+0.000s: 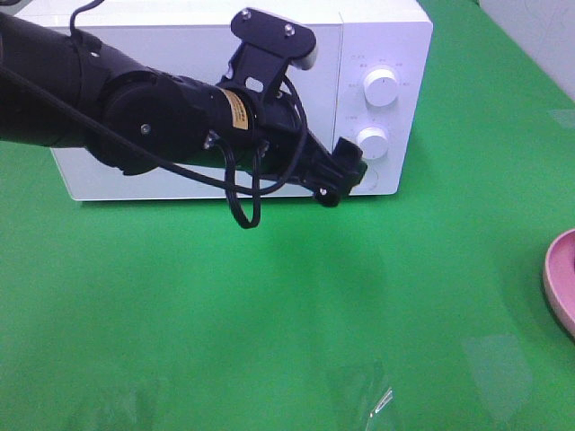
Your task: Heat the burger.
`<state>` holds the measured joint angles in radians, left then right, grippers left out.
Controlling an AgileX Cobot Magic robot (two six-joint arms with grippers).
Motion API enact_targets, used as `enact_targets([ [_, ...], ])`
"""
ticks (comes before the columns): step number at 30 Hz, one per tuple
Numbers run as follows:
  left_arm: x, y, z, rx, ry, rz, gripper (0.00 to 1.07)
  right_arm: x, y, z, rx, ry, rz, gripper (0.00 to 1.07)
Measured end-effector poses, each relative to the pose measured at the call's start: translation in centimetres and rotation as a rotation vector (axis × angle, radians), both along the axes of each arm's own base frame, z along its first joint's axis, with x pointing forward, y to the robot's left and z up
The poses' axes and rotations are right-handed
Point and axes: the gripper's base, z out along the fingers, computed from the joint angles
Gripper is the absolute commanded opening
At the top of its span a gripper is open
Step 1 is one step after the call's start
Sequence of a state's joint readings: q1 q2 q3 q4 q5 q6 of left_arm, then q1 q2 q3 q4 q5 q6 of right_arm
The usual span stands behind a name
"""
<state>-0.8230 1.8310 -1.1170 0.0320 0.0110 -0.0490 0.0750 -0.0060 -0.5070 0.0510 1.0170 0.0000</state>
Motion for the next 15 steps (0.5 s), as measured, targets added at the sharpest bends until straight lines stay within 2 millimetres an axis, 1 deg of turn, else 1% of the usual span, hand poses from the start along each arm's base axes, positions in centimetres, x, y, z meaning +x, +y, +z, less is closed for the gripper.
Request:
enact_targets([
  [1, -0.8, -0.1, -0.1, 0.045, 0.041, -0.014, 1.0, 0.0, 0.0, 0.0, 0.0, 0.0, 0.0, 0.76],
  [2, -0.8, -0.1, -0.1, 0.045, 0.041, -0.014, 1.0, 0.0, 0.0, 0.0, 0.0, 0.0, 0.0, 0.76],
  [3, -1.3, 0.1, -0.2, 0.09, 0.081, -0.018, 1.0, 0.0, 0.0, 0.0, 0.0, 0.0, 0.0, 0.76],
  [5, -1.6, 0.3, -0.3, 0.116, 0.105, -0.02, 1.0, 0.0, 0.0, 0.0, 0.0, 0.0, 0.0, 0.76],
  [6, -2.1, 0.8, -0.2, 0.166, 0.154, -0.017, 1.0, 0.0, 0.0, 0.0, 0.0, 0.0, 0.0, 0.76],
  [7, -2.1, 0.8, -0.2, 0.166, 0.154, -0.017, 1.0, 0.0, 0.0, 0.0, 0.0, 0.0, 0.0, 0.76],
  [8, -2.7, 1.4, -0.1, 0.228, 0.215, -0.013, 1.0, 0.0, 0.0, 0.0, 0.0, 0.0, 0.0, 0.76],
  [9, -2.7, 1.4, -0.1, 0.228, 0.215, -0.013, 1.0, 0.0, 0.0, 0.0, 0.0, 0.0, 0.0, 0.76],
  [10, -3.4, 2.2, 0.2, 0.292, 0.277, -0.009, 1.0, 0.0, 0.0, 0.0, 0.0, 0.0, 0.0, 0.76],
  [11, -3.4, 2.2, 0.2, 0.292, 0.277, -0.009, 1.0, 0.0, 0.0, 0.0, 0.0, 0.0, 0.0, 0.76],
  [13, -4.3, 3.1, 0.8, 0.357, 0.349, -0.004, 1.0, 0.0, 0.0, 0.0, 0.0, 0.0, 0.0, 0.76],
  [14, -4.3, 3.1, 0.8, 0.357, 0.349, -0.004, 1.0, 0.0, 0.0, 0.0, 0.0, 0.0, 0.0, 0.76],
  [15, -4.8, 3.8, 1.1, 0.403, 0.391, 0.0, 1.0, 0.0, 0.0, 0.0, 0.0, 0.0, 0.0, 0.76],
])
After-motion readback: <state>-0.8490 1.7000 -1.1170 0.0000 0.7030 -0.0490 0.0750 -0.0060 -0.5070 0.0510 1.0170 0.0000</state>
